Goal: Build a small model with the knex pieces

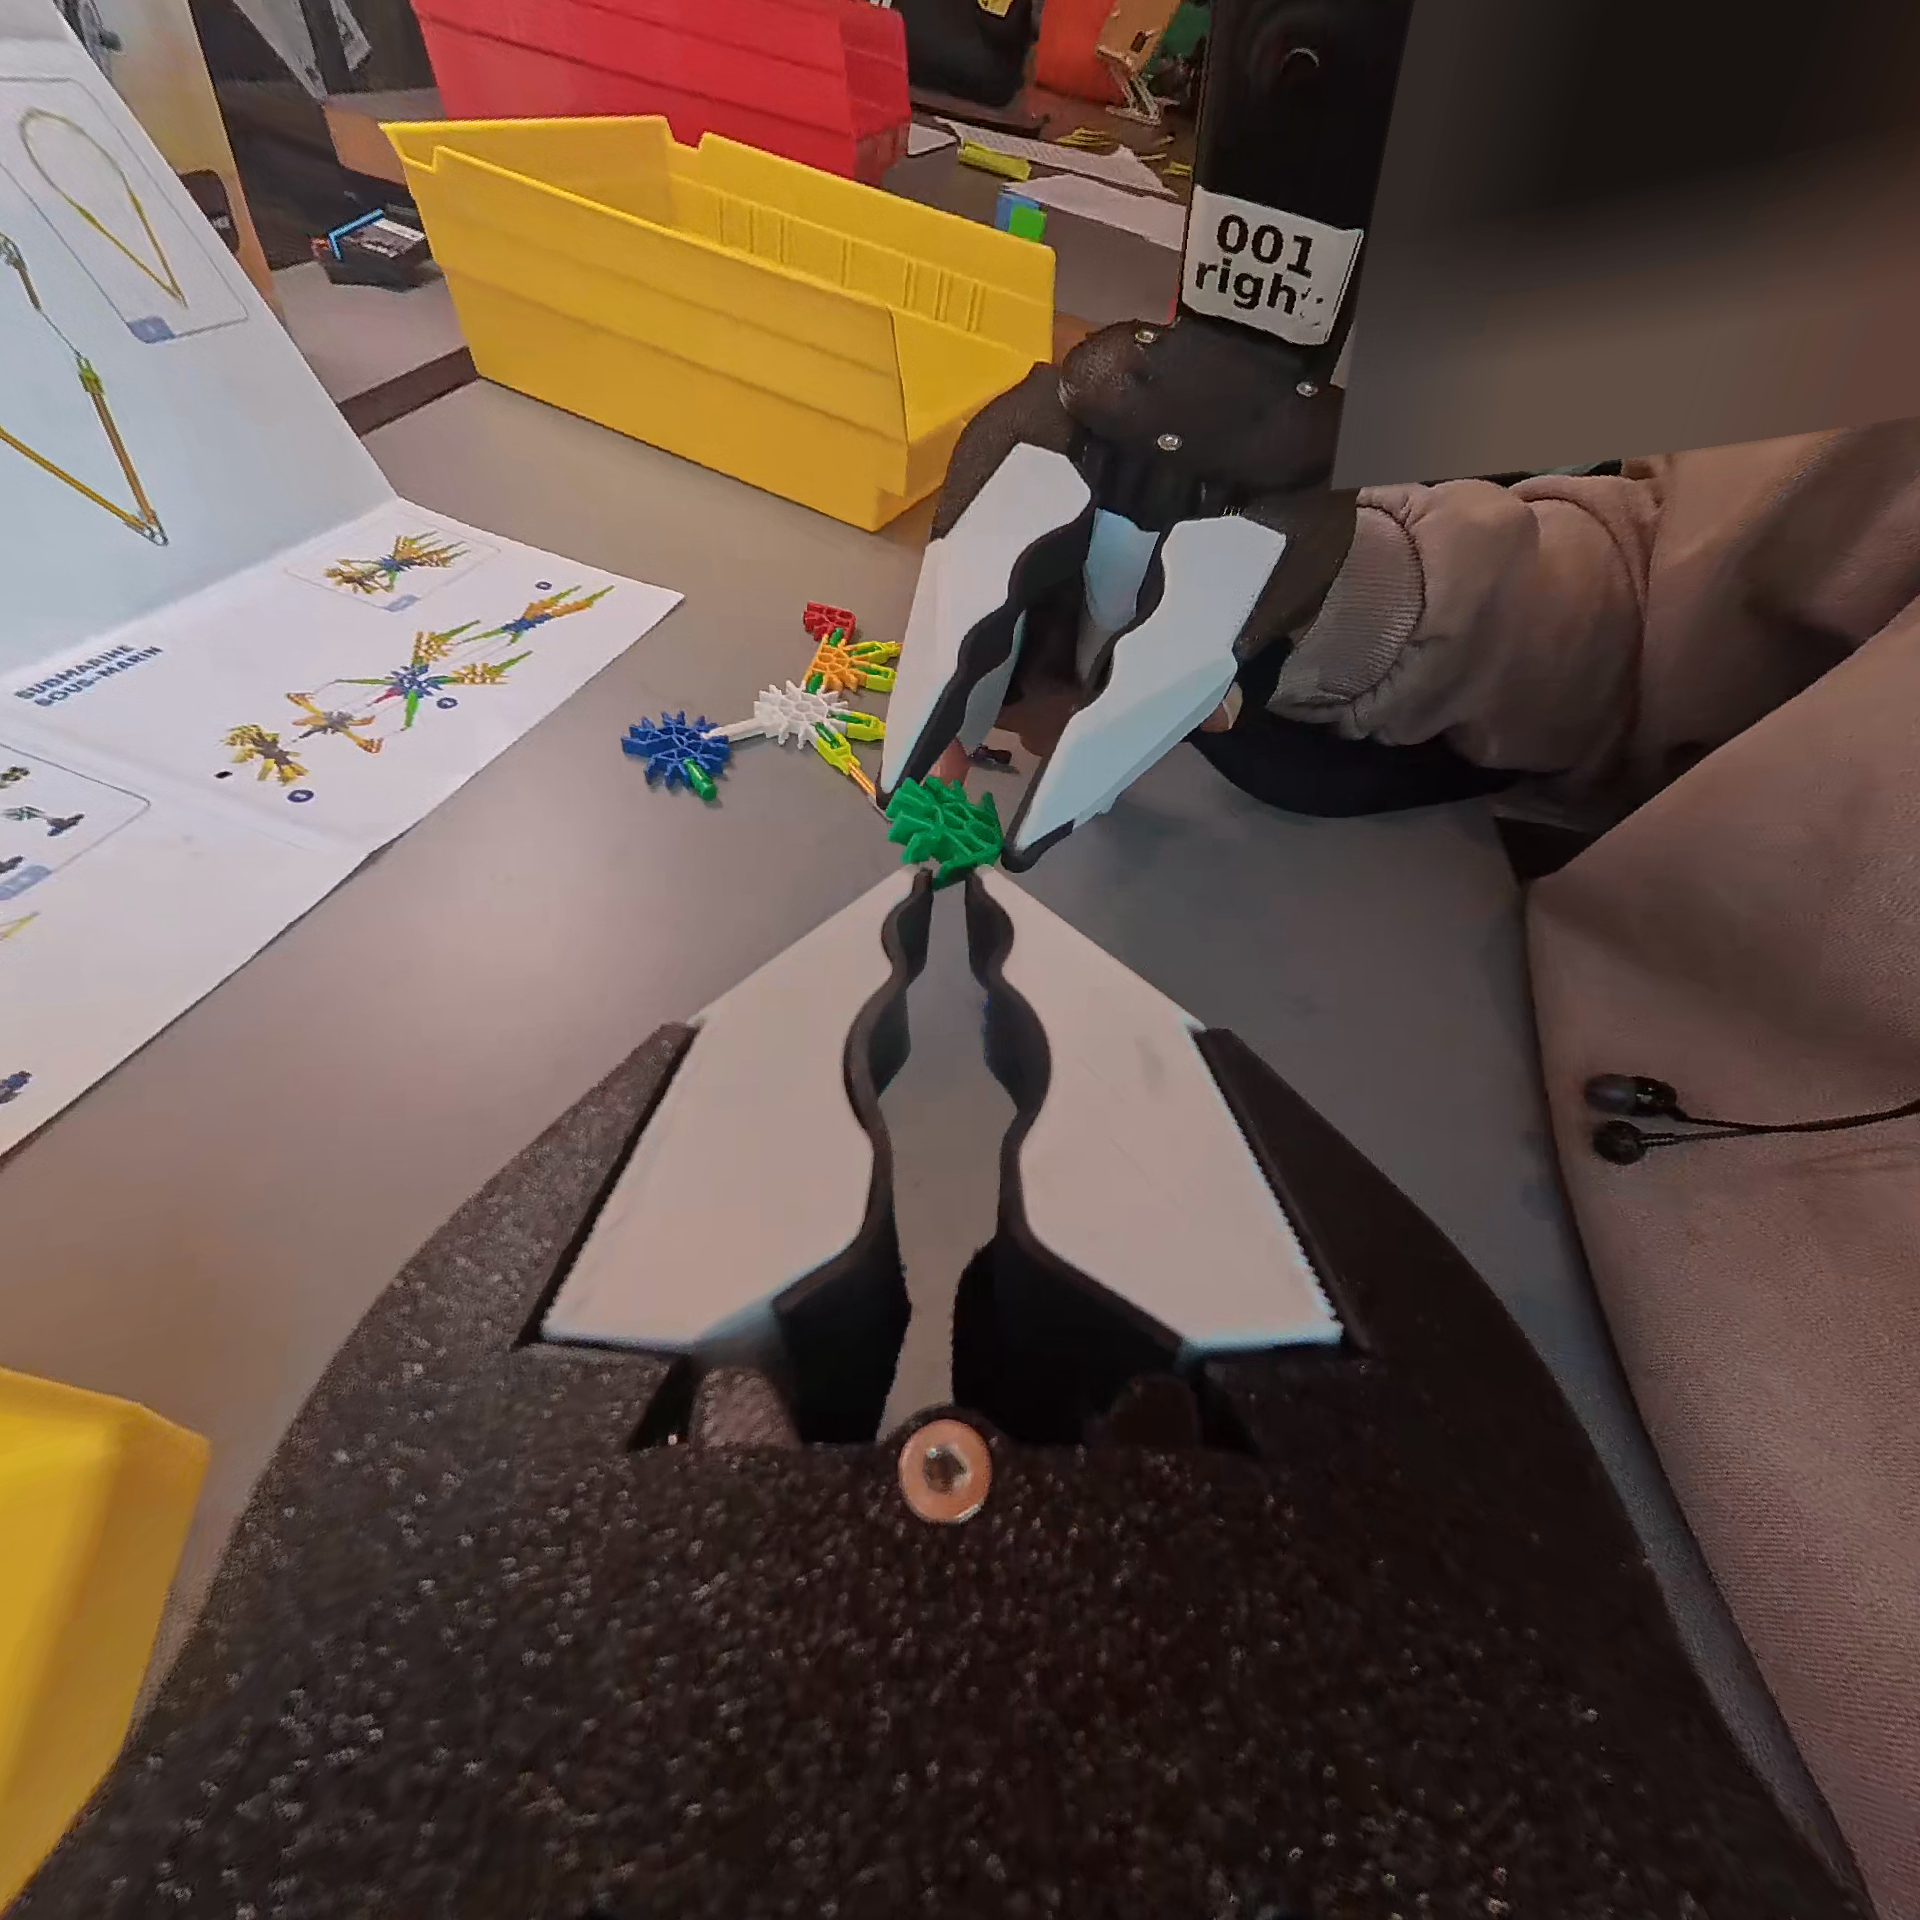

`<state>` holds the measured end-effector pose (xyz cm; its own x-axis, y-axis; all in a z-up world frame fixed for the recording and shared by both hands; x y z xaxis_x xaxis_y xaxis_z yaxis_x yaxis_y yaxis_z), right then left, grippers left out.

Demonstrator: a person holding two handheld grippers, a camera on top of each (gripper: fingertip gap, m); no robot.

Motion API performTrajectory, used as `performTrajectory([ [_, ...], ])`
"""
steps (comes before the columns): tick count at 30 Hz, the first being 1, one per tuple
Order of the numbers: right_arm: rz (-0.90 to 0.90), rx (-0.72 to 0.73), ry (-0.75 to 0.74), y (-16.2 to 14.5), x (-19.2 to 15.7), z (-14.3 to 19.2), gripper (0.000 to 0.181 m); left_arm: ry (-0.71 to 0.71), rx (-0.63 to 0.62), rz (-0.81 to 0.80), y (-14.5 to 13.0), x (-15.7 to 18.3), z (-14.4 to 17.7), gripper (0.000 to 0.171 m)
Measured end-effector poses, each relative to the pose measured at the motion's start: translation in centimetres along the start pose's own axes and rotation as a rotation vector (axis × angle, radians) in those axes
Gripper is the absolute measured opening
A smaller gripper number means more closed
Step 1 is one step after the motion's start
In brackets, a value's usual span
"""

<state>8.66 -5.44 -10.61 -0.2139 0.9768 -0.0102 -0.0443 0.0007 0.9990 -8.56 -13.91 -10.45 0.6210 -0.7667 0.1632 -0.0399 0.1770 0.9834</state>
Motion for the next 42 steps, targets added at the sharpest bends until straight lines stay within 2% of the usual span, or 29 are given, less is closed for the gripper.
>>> performTrajectory([
  [4,0.029,-0.01,0.032,-0.2,-0.2,0.1,0.022,-0.035,-0.014,-0.02,-0.1,0.1,0.0,0.004],
  [12,0.174,-0.117,0.186,-1.0,-1.9,0.0,0.013,-0.271,-0.113,0.048,-1.9,0.3,0.3,0.001],
  [15,0.219,-0.155,0.245,-1.4,-2.5,0.1,0.026,-0.311,-0.138,0.077,-2.5,0.2,0.2,0.001],
  [19,0.297,-0.206,0.243,-2.0,-2.9,-0.2,0.043,-0.361,-0.155,0.097,-2.8,0.5,0.0,0.001],
  [21,0.31,-0.212,0.261,-2.1,-3.2,-0.3,0.04,-0.367,-0.162,0.099,-3.0,0.6,-0.2,0.001],
  [22,0.324,-0.215,0.259,-2.2,-3.3,-0.3,0.028,-0.373,-0.162,0.104,-3.1,0.6,-0.2,0.001],
  [23,0.341,-0.219,0.259,-2.2,-3.4,-0.4,0.021,-0.375,-0.163,0.108,-3.1,0.6,-0.2,0.001],
  [28,0.309,-0.327,0.171,-2.7,-2.7,-0.8,0.021,-0.255,-0.233,0.079,-3.6,-0.4,-0.2,0.002],
  [30,0.275,-0.403,0.131,-3.1,-2.5,-1.0,0.021,-0.196,-0.273,0.01,-3.7,-0.5,-0.1,0.015],
  [33,0.22,-0.464,0.106,-3.5,-2.8,-1.4,0.021,-0.17,-0.291,-0.059,-3.7,0.2,-0.6,0.02],
  [42,0.182,-0.53,0.066,-4.3,-3.5,-2.3,0.021,-0.141,-0.383,-0.205,-4.6,1.0,-1.3,0.014],
])
Point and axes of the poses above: each gripper's, where its closed fingertips meet, z back along the fingers, y out of its top, x = y × z across the jaws, the point moved 10 cm from there along z, back along the fingers, and after that the axes turned 13 degrees about x, right-handed, at the moved point
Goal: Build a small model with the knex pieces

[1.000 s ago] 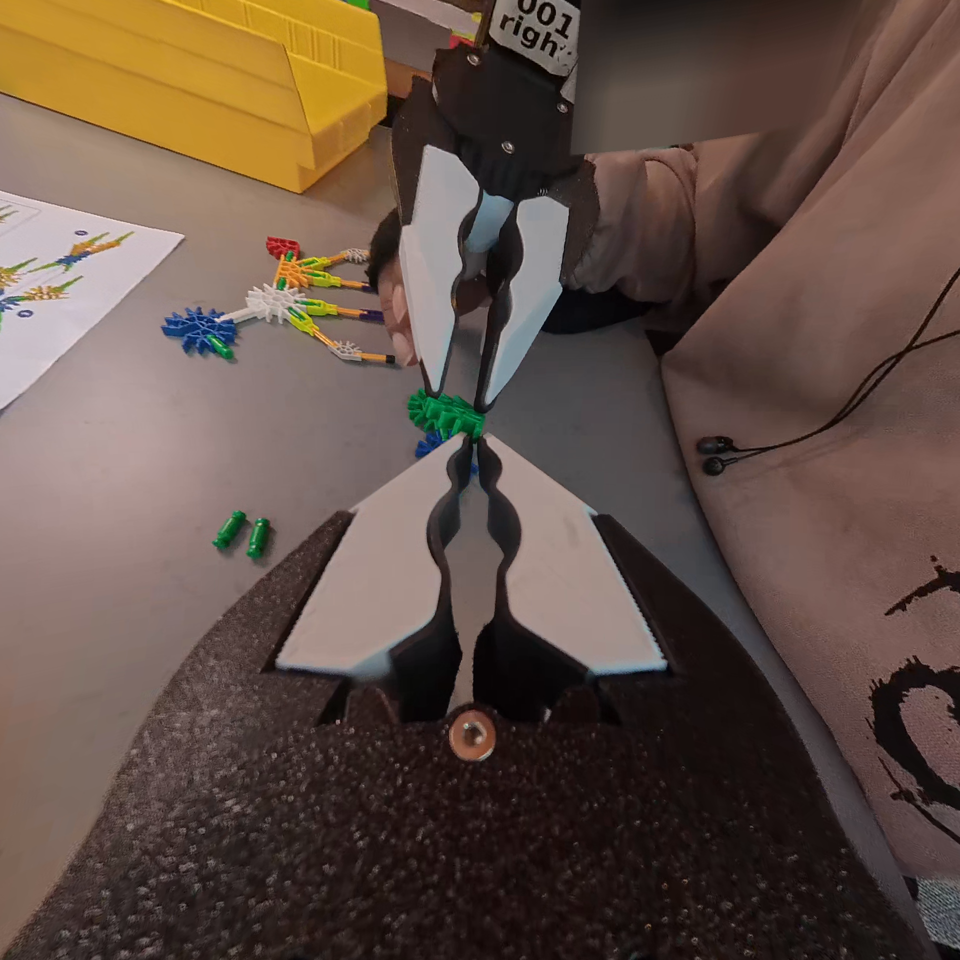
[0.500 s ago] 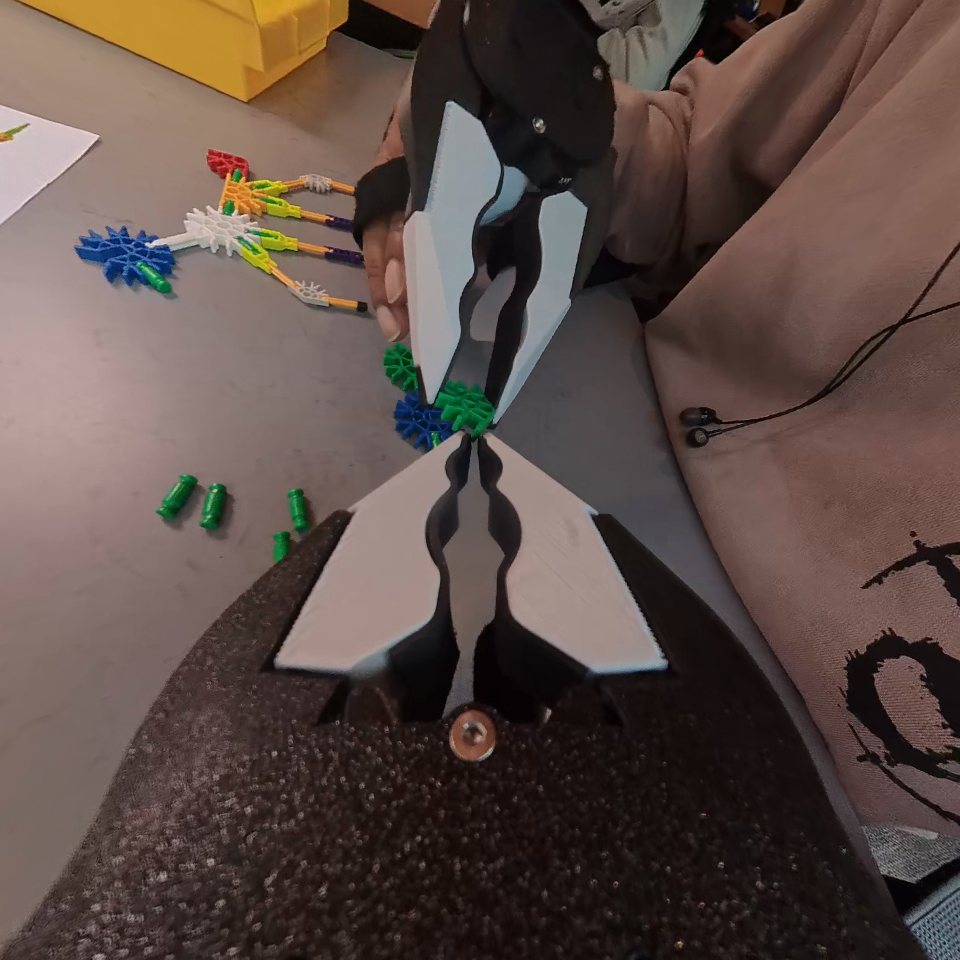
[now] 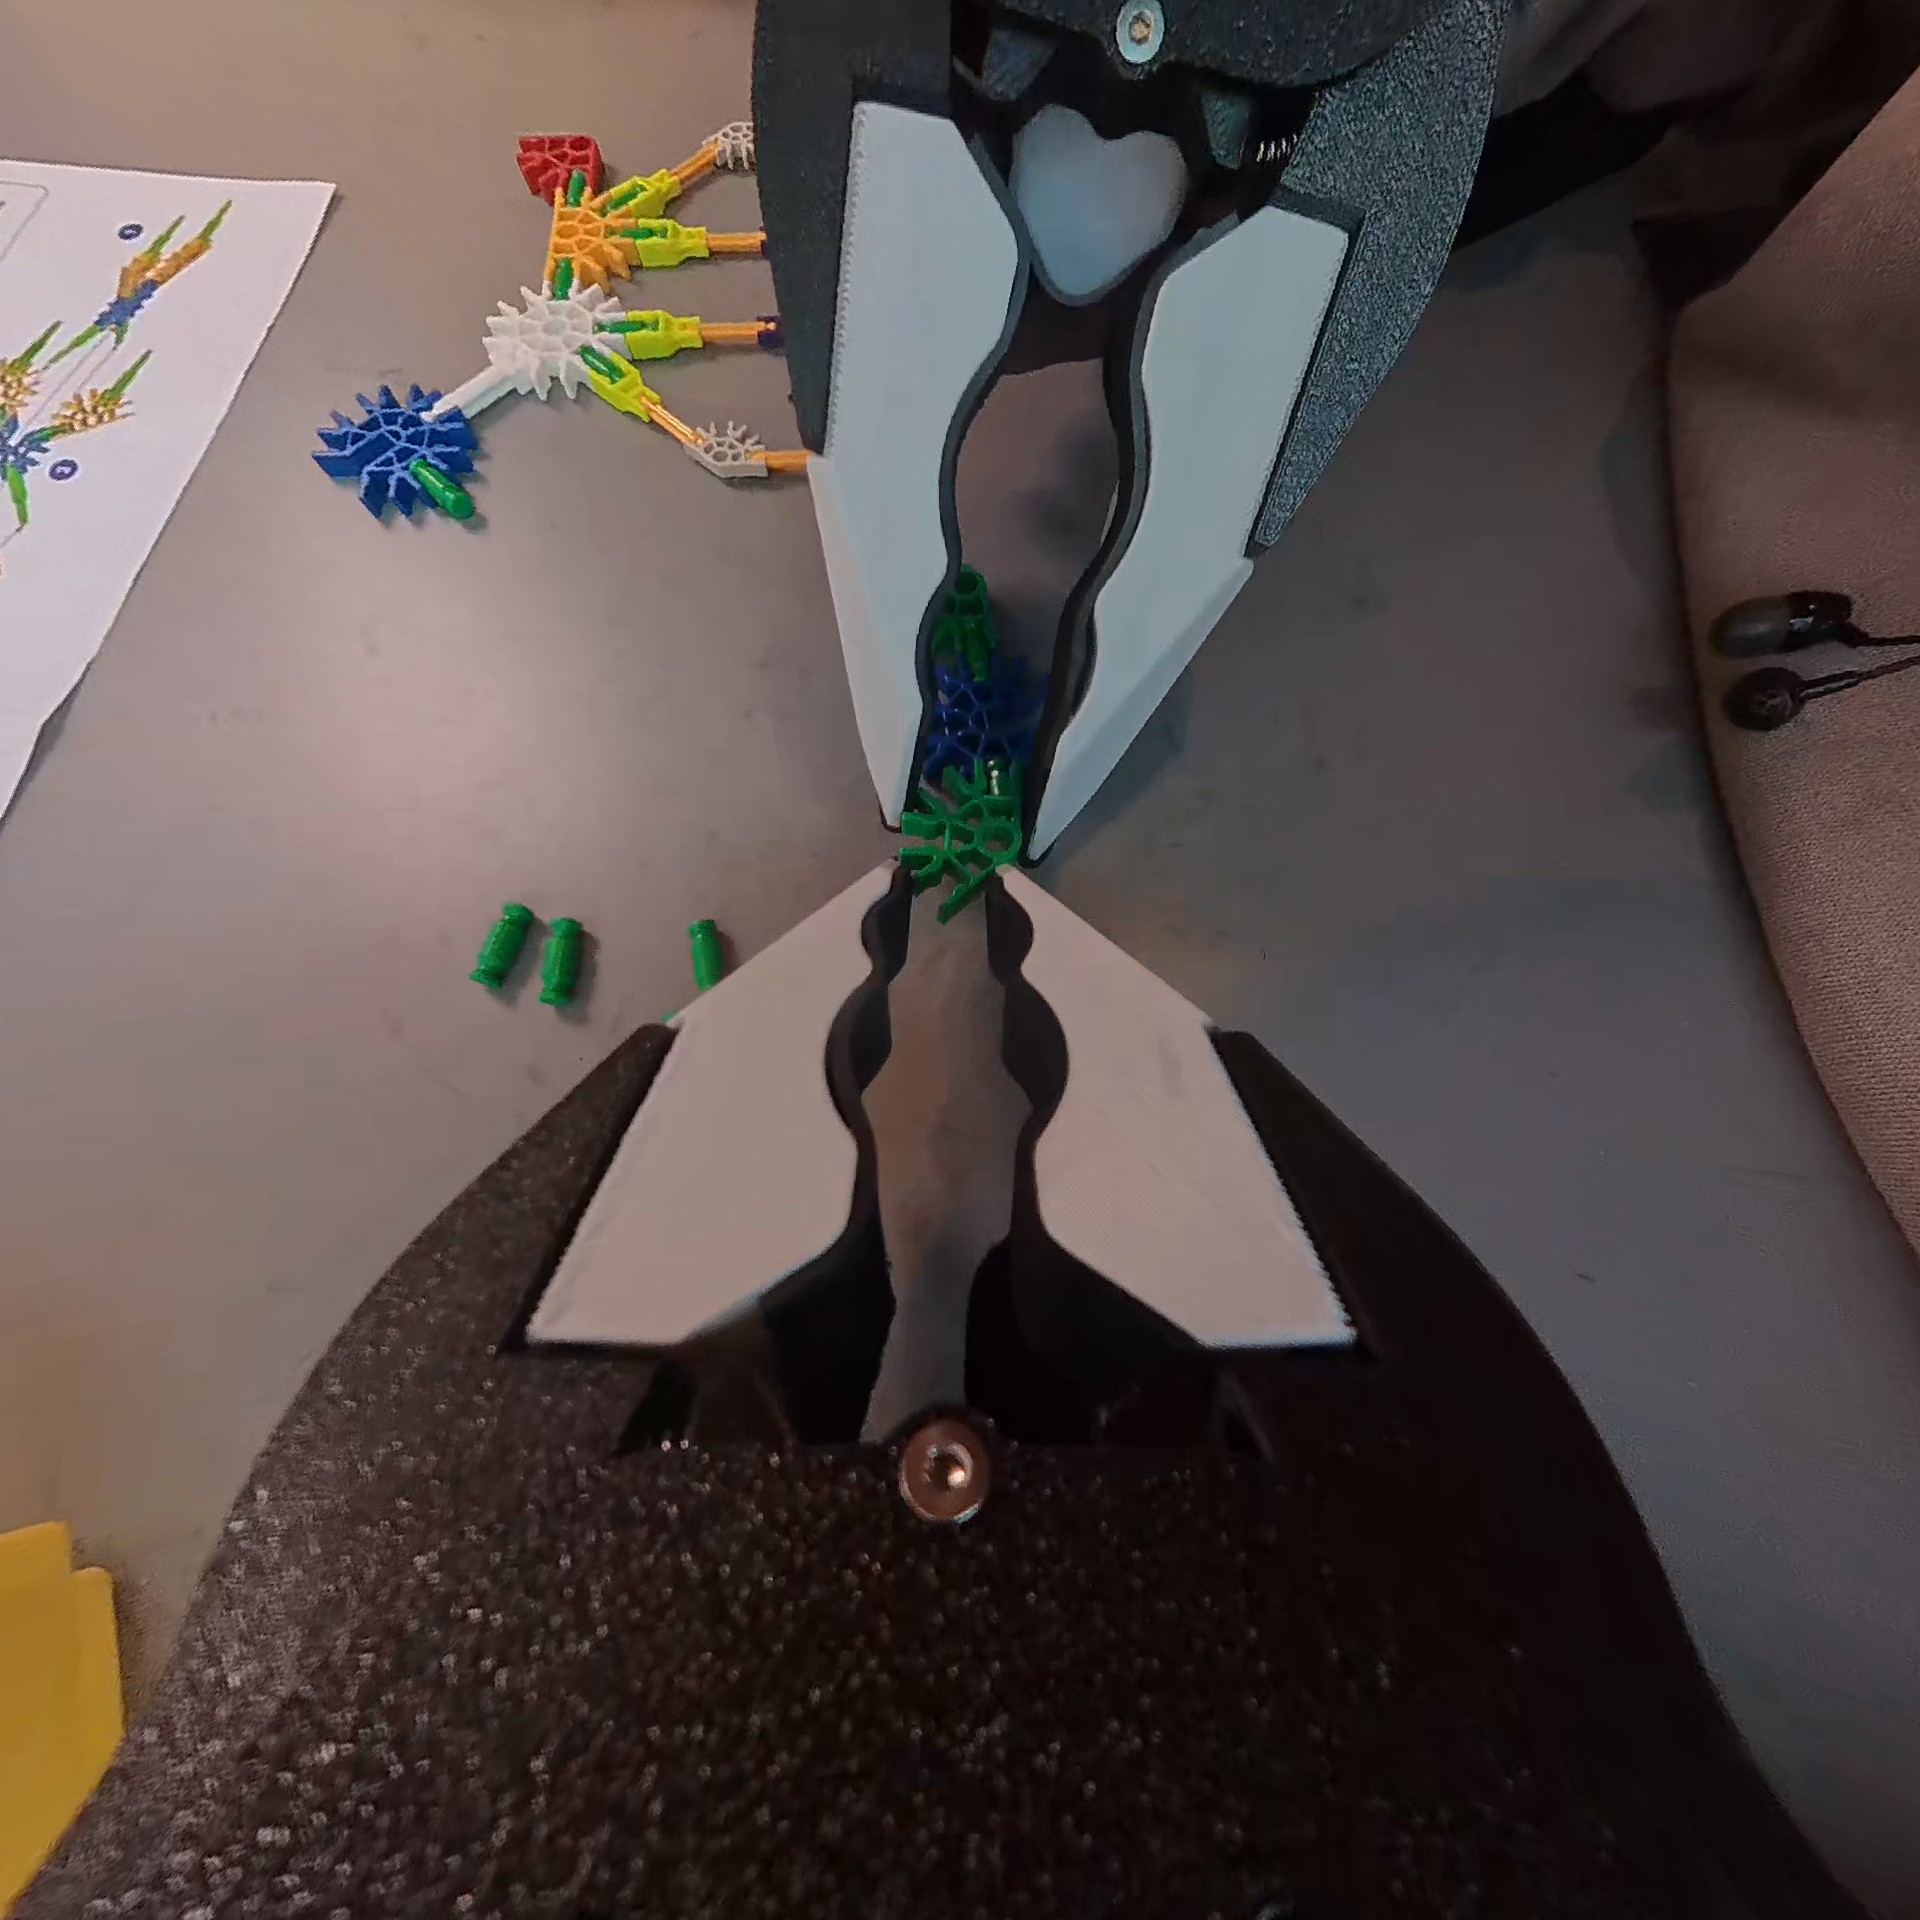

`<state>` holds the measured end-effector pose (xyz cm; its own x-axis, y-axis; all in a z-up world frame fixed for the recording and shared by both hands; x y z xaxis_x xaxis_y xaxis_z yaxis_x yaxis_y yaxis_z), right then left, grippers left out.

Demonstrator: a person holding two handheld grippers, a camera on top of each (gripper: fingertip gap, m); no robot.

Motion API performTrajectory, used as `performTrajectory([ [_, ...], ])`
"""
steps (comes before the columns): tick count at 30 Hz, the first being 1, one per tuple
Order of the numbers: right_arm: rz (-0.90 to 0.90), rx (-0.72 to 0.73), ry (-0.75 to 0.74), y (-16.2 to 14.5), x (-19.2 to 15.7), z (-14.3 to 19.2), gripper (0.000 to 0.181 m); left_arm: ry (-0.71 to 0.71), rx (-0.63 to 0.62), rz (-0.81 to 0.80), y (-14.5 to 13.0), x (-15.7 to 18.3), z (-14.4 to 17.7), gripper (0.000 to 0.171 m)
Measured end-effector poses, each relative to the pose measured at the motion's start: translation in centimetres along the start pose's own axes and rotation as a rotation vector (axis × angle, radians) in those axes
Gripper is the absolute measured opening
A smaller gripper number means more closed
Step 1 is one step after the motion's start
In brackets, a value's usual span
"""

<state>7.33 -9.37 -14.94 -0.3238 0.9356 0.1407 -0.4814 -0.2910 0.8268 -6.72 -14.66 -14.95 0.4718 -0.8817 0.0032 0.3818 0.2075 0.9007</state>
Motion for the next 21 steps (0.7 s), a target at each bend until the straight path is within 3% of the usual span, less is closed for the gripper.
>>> performTrajectory([
  [21,0.046,-0.013,0.045,0.5,-0.3,0.7,0.029,-0.009,-0.041,-0.021,-0.4,0.1,0.2,0.011],
])
Point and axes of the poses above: each gripper's, where its closed fingertips meet, z back along the fingers, y out of its top, x = y × z across the jaws, the point moved 10 cm from there along z, back along the fingers, and after that the axes turned 13 degrees about x, right-handed, at the moved point
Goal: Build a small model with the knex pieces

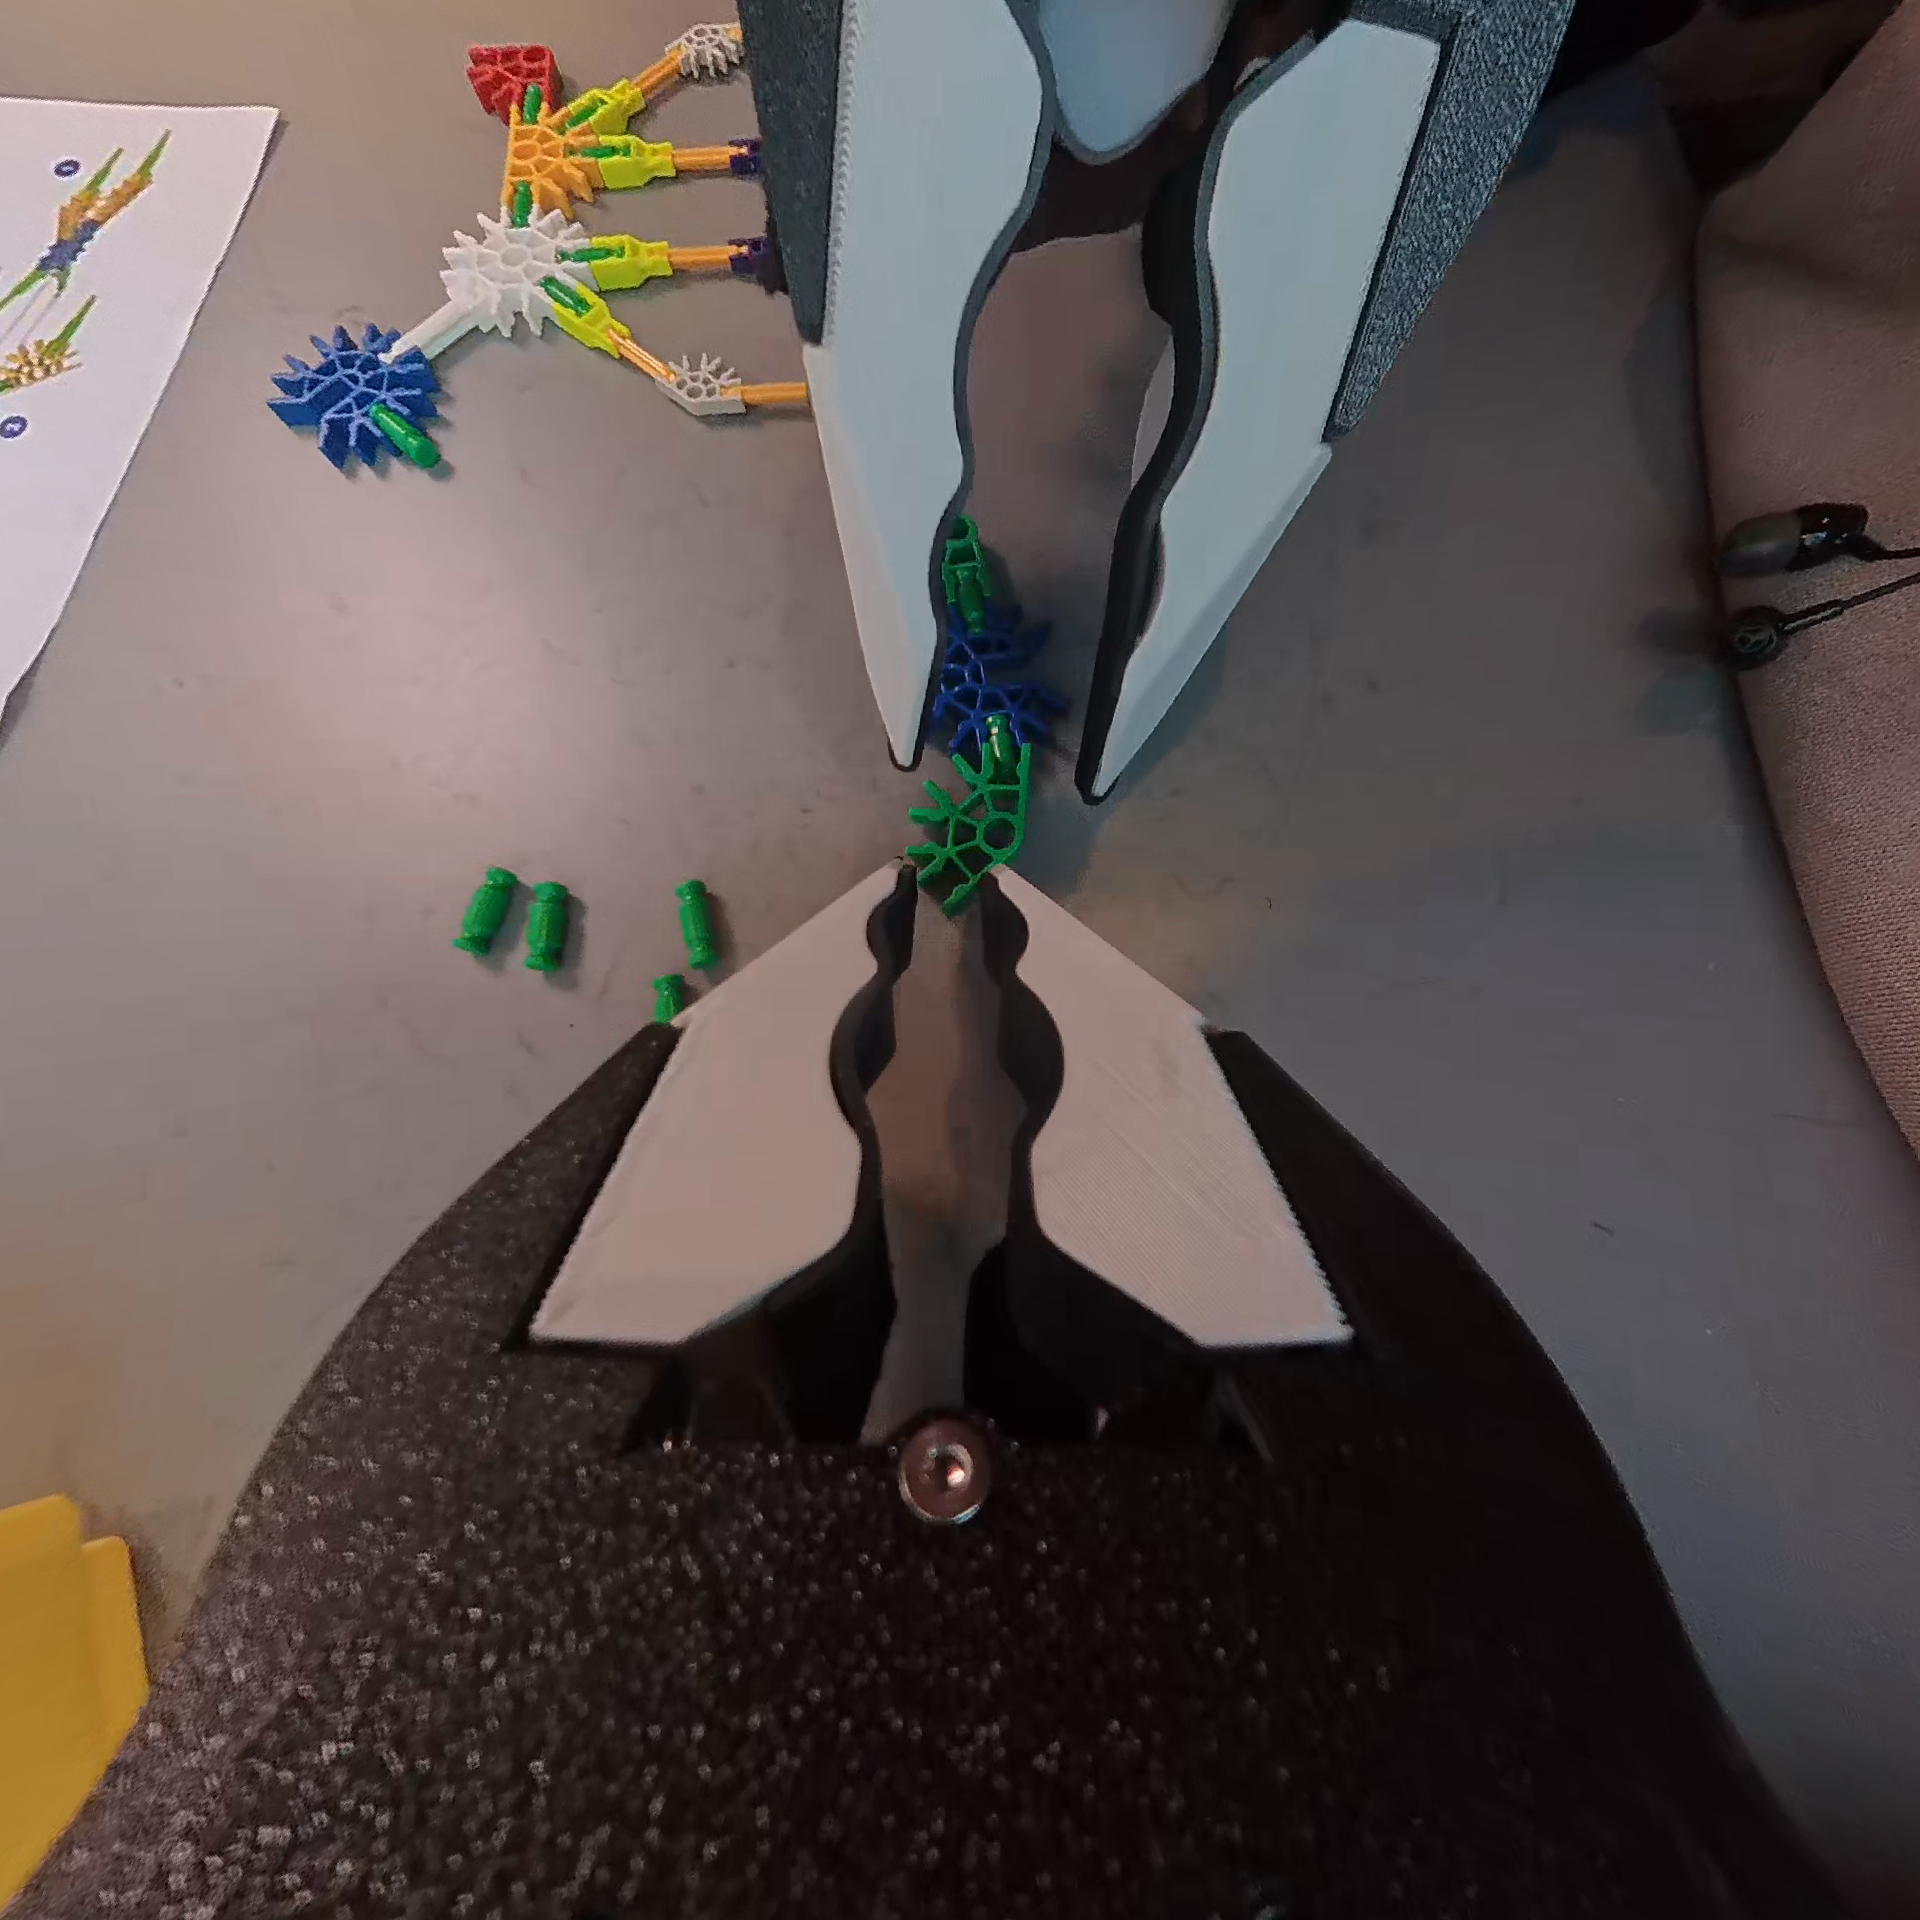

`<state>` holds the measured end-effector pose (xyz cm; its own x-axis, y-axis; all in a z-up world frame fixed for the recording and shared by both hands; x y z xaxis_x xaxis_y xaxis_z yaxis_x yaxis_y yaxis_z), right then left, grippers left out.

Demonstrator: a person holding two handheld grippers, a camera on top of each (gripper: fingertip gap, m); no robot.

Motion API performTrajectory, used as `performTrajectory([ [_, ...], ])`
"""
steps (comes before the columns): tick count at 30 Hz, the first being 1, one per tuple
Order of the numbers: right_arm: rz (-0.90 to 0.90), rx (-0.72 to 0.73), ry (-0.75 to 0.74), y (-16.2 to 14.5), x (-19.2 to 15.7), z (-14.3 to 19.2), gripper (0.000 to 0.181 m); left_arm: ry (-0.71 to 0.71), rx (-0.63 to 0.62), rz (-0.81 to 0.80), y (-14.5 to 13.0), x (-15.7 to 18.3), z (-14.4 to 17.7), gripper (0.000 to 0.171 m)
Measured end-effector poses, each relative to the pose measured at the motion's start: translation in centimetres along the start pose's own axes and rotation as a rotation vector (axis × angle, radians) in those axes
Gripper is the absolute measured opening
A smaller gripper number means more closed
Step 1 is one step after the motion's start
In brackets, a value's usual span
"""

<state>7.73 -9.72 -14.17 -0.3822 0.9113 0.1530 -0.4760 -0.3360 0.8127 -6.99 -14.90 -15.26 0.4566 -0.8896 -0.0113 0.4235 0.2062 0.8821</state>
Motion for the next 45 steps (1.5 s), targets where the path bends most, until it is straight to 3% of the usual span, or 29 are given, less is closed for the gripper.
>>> performTrajectory([
  [6,0.06,-0.013,0.024,0.2,-0.2,0.6,0.013,0.016,0.008,-0.032,0.5,0.4,-0.3,0.024],
  [11,-0.005,-0.031,0.046,0.4,0.1,0.5,0.007,0.033,-0.018,-0.008,0.2,0.3,-1.0,0.03],
  [45,0.084,-0.313,0.193,2.1,1.2,-1.5,0.003,0.012,-0.069,0.06,0.1,0.6,-1.0,0.02],
])
Point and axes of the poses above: each gripper's, where its closed fingertips meet, z back along the fingers, y out of its top, x = y × z across the jaws, the point moved 10 cm from there along z, back along the fingers, and after that the axes turned 13 degrees about x, right-handed, at the moved point
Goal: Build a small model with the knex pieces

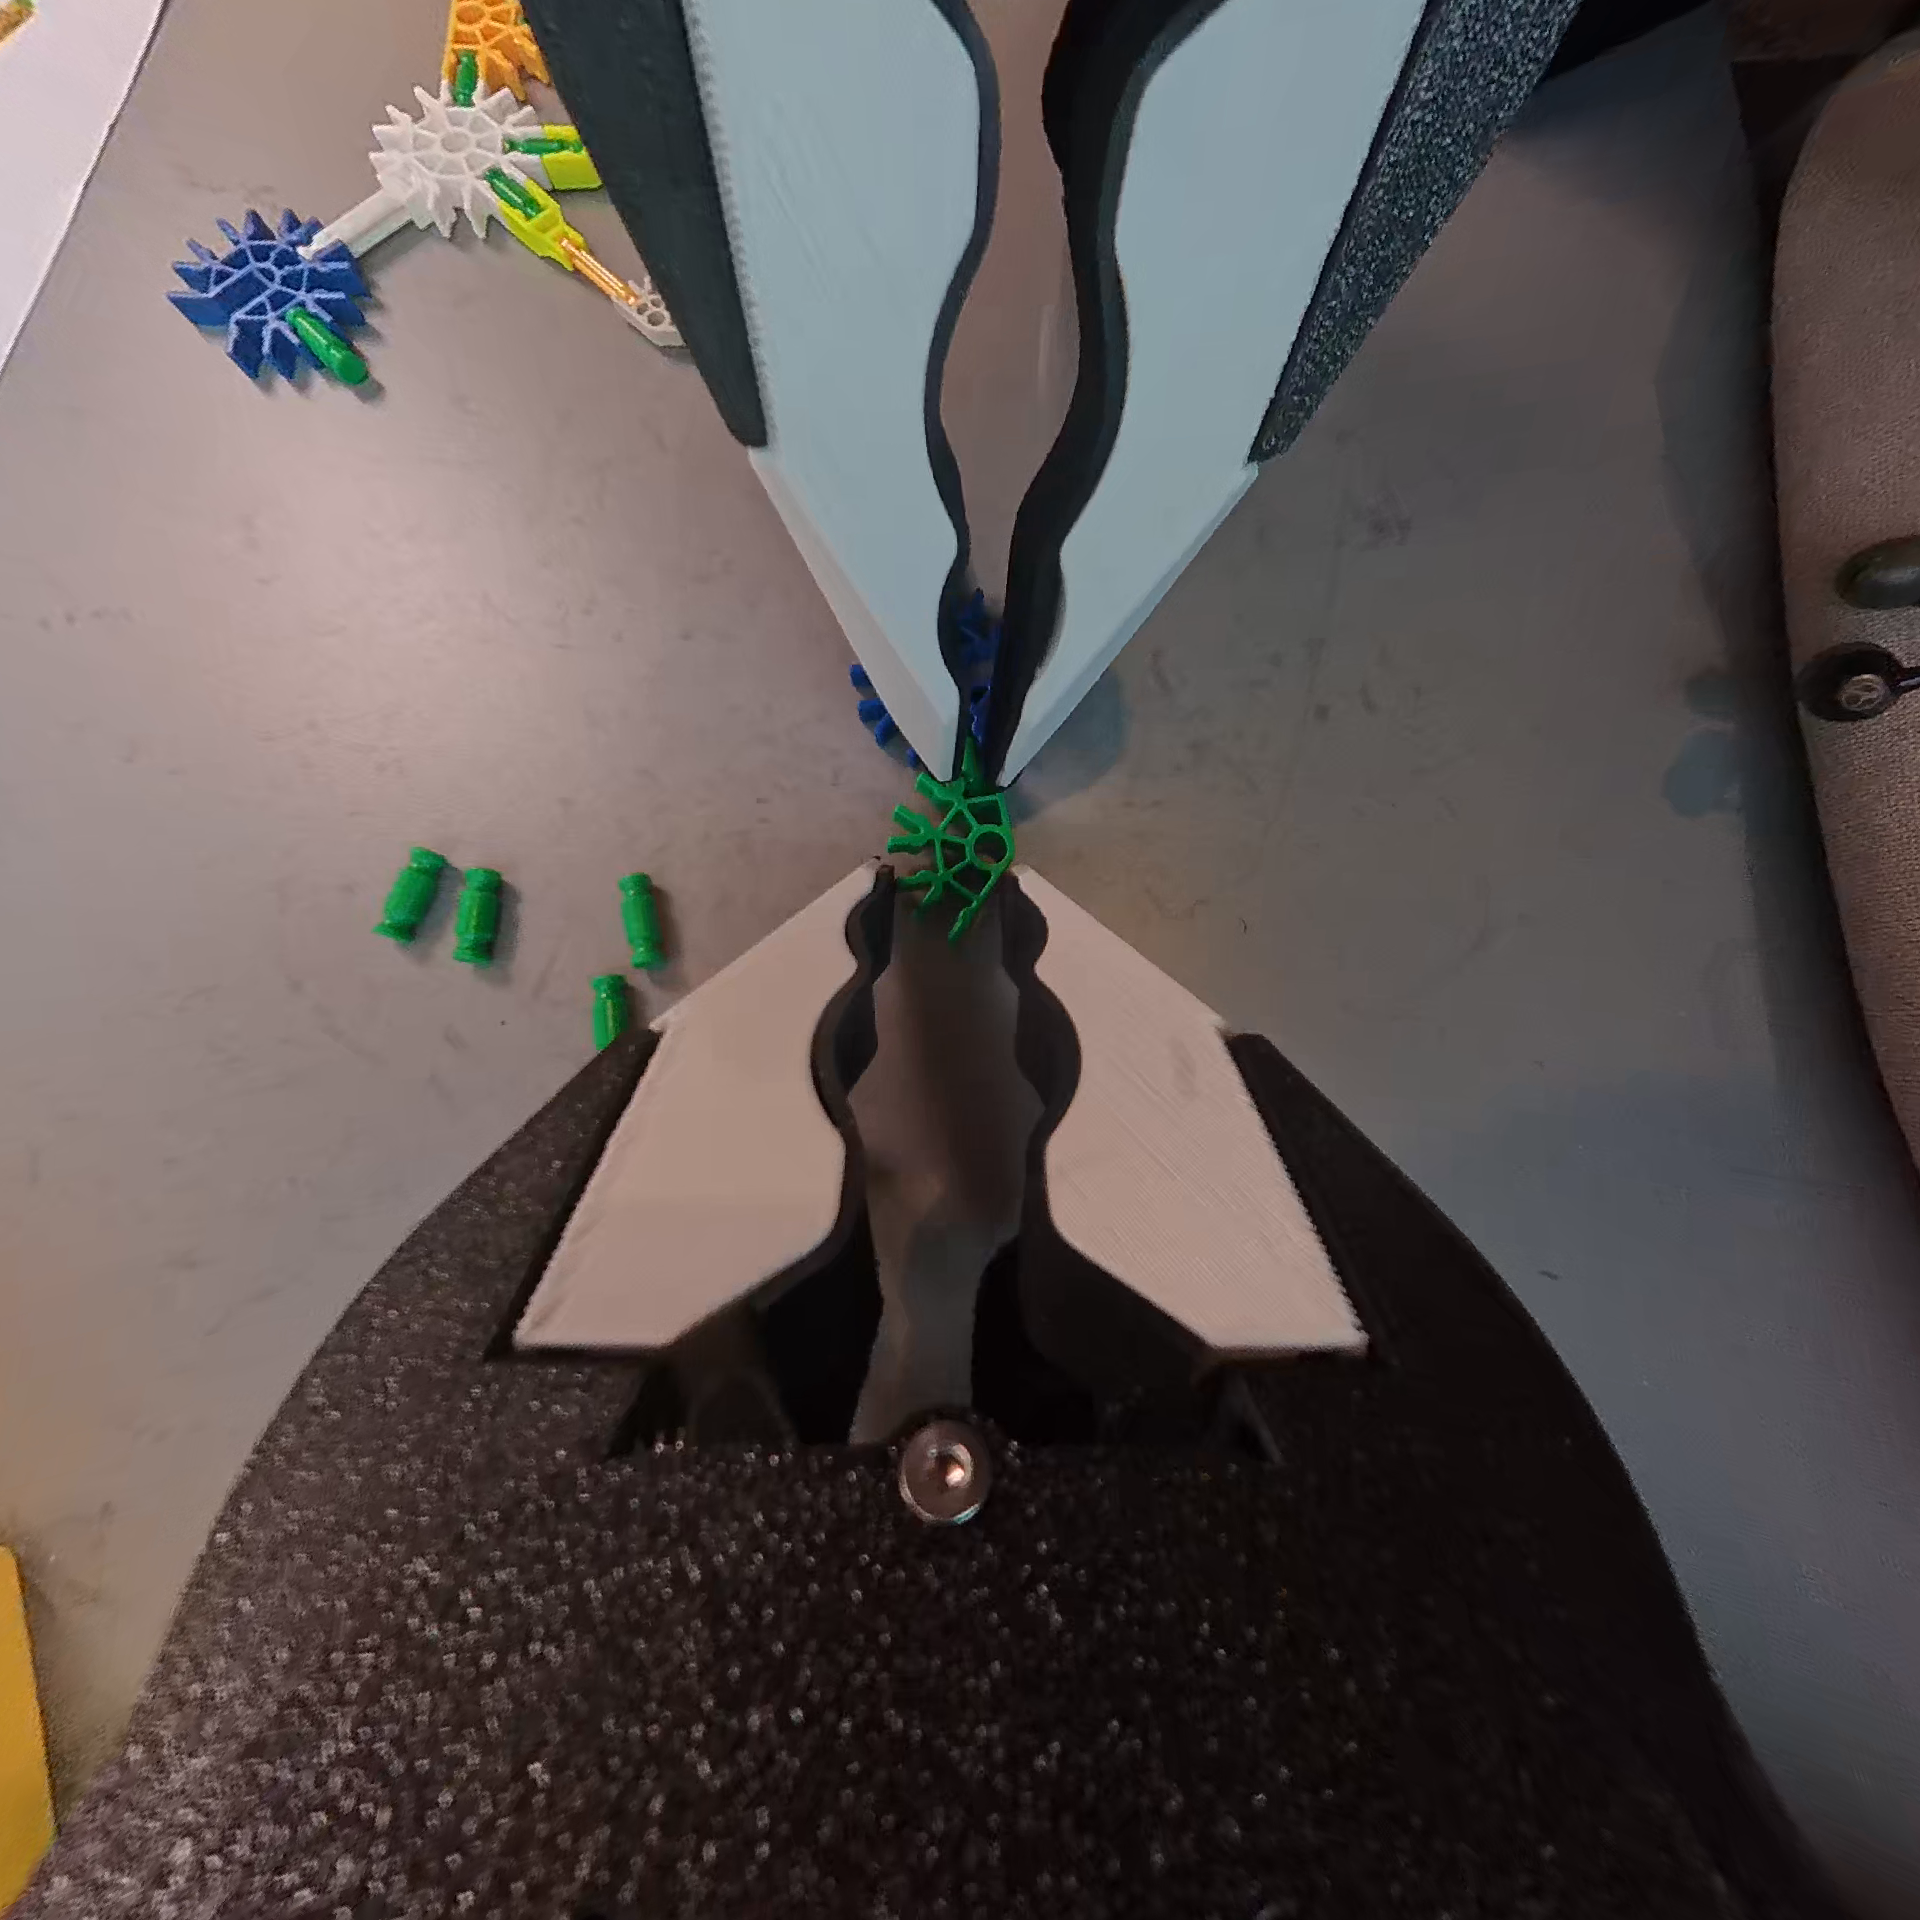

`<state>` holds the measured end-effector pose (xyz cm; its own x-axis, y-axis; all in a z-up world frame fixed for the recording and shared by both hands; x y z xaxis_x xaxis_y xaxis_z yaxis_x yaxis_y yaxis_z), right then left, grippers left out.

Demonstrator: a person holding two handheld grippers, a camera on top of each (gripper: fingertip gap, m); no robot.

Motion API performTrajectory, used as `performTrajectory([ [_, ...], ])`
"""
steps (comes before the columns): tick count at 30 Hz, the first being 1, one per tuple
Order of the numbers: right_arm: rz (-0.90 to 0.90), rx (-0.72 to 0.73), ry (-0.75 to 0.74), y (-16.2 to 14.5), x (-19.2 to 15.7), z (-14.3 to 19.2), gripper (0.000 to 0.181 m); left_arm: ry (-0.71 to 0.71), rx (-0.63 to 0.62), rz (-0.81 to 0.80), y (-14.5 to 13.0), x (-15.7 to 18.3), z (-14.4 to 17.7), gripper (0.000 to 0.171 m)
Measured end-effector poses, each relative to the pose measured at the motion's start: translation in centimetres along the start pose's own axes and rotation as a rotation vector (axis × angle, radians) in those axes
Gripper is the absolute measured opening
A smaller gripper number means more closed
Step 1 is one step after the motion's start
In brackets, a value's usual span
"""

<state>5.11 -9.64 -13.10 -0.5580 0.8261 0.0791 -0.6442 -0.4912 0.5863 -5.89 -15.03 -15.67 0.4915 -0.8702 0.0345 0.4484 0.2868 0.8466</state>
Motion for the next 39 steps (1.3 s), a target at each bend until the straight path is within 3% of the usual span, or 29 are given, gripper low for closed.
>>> performTrajectory([
  [10,-0.031,0.014,0.048,-0.4,0.6,-0.1,0.0,-0.003,0.004,0.016,-0.2,0.0,-0.1,0.019],
  [15,-0.113,0.204,0.007,-2.0,1.1,2.7,0.016,0.006,-0.004,-0.011,-0.2,-0.1,0.4,0.022],
  [18,-0.107,0.152,-0.021,-4.2,0.9,3.6,0.037,0.01,0.028,0.006,0.0,-0.5,0.9,0.023],
  [22,-0.149,0.164,-0.023,-6.5,0.6,2.8,0.05,-0.009,0.057,0.023,0.2,-0.4,0.9,0.027],
  [27,-0.165,0.206,-0.043,-6.6,0.5,2.7,0.034,0.007,0.031,0.014,-0.3,-0.4,-0.1,0.029],
  [31,-0.172,0.192,-0.065,-6.3,-0.2,2.7,0.02,0.016,0.035,0.036,-0.6,-1.0,0.4,0.016],
  [39,-0.173,0.185,-0.097,-6.5,-0.5,3.0,0.025,0.006,0.038,0.039,-0.8,-1.1,0.6,0.015],
])
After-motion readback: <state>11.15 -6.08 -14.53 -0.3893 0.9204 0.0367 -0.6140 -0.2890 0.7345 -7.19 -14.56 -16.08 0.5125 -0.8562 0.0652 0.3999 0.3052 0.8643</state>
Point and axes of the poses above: each gripper's, where its closed fingertips meet, z back along the fingers, y out of its top, x = y × z across the jaws, the point moved 10 cm from there along z, back along the fingers, and after that the axes turned 13 degrees about x, right-handed, at the moved point
